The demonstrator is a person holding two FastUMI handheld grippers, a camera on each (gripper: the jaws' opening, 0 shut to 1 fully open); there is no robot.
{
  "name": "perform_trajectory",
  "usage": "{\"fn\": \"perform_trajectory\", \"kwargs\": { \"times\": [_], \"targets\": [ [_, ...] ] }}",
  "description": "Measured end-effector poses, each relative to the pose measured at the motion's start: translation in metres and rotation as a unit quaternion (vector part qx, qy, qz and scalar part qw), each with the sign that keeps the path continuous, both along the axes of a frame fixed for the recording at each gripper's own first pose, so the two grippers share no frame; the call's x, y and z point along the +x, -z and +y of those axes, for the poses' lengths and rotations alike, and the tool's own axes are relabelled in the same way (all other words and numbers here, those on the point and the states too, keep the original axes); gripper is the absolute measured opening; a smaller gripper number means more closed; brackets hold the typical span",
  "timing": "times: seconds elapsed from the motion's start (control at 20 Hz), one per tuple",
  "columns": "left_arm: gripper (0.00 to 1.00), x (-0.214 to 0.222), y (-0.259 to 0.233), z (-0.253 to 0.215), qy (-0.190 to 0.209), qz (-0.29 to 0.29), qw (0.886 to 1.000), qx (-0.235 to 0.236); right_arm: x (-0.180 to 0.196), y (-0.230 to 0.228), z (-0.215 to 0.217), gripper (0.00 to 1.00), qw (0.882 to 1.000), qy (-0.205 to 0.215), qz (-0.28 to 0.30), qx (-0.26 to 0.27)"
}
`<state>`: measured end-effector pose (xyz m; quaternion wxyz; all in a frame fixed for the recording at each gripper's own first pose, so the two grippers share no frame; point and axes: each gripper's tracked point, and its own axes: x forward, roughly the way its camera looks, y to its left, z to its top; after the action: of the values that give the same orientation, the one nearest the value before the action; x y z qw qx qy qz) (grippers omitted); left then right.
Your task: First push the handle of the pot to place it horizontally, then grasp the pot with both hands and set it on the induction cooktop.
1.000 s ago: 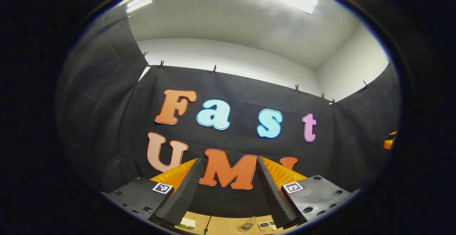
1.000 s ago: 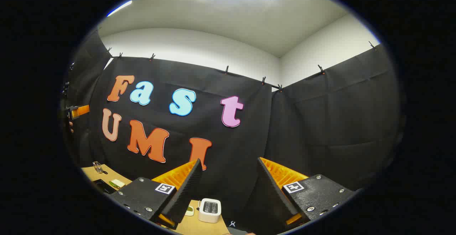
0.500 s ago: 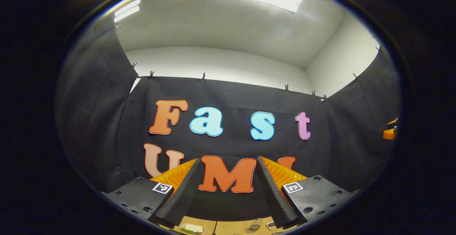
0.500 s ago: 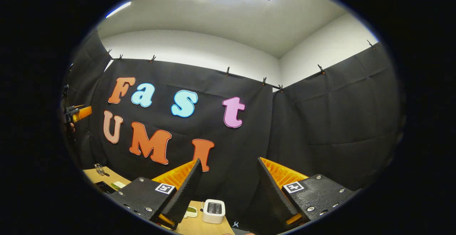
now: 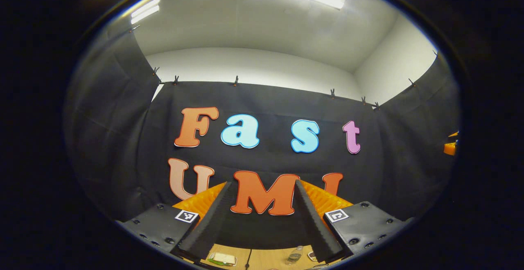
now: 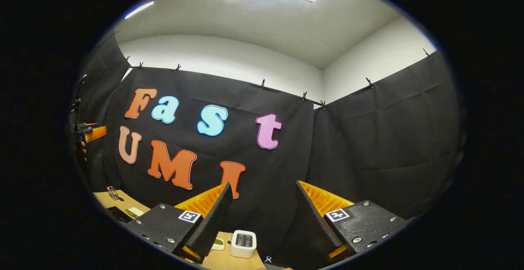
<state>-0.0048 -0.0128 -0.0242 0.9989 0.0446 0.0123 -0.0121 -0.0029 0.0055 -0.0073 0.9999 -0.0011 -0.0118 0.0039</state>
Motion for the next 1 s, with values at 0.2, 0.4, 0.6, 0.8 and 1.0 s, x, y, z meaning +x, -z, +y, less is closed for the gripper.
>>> {"fn": "perform_trajectory", "kwargs": {
  "times": [0.2,0.4,0.6,0.8,1.0],
  "targets": [
    [0.96,-0.001,0.022,-0.007,-0.003,0.031,1.0,0.003,0.001,0.009,-0.005,0.95,1.0,-0.005,-0.001,-0.001],
    [0.95,-0.006,0.052,-0.018,-0.001,0.076,0.997,0.014,0.003,0.033,-0.009,0.95,1.0,-0.015,0.016,-0.002],
    [0.7,-0.019,0.103,-0.034,0.006,0.154,0.988,0.009,0.003,0.051,-0.016,0.95,1.0,-0.025,0.016,-0.001],
    [0.25,-0.045,0.17,-0.042,-0.012,0.258,0.966,0.01,0.004,0.081,-0.022,0.95,0.999,-0.034,0.024,-0.012],
    [0.08,-0.079,0.226,-0.053,-0.027,0.347,0.937,0.005,0.006,0.102,-0.03,0.95,0.999,-0.043,0.033,0.0]
  ]
}}
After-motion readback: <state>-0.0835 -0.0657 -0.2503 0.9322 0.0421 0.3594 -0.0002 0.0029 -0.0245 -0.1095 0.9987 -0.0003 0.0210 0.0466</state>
